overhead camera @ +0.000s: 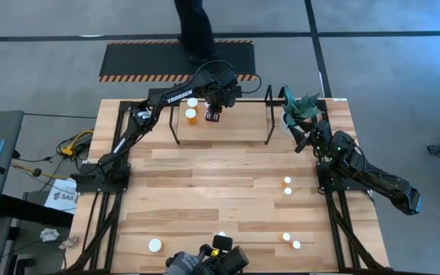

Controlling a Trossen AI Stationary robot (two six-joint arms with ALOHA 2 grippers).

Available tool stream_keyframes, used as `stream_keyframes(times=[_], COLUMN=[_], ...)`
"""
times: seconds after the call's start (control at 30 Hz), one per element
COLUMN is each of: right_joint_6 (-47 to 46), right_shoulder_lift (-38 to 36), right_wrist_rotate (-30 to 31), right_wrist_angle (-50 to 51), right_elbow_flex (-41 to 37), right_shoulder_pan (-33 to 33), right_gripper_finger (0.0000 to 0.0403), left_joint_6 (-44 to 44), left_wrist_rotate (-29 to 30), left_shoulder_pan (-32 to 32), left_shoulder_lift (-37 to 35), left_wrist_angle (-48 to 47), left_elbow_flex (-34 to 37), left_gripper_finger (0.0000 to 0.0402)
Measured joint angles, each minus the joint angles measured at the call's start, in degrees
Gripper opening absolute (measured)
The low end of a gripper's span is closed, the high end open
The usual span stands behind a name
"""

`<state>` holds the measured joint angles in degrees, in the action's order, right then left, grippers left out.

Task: Pick and place medicine bottles onto shelf by color
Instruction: Put the top left small orange pill bottle on the shelf

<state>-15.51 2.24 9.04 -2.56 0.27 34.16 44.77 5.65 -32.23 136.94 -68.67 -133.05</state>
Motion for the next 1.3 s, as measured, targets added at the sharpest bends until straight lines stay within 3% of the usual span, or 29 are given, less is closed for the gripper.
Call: stream_keyframes(times=[1.3], right_joint_6=[0.0], right_shoulder_lift=[0.0], right_wrist_rotate=[0.0], right_wrist_angle=[0.0], right_elbow_flex=[0.0], right_shoulder_pan=[0.0], right_gripper_finger=[0.0249], left_joint_6=[-2.58], left_wrist_rotate=[-0.55], left_shoulder_pan=[-0.13], left_shoulder_lift=[0.0], left_wrist_angle=[-0.82], left_elbow_flex=[0.2], left_gripper_finger=[0.0114])
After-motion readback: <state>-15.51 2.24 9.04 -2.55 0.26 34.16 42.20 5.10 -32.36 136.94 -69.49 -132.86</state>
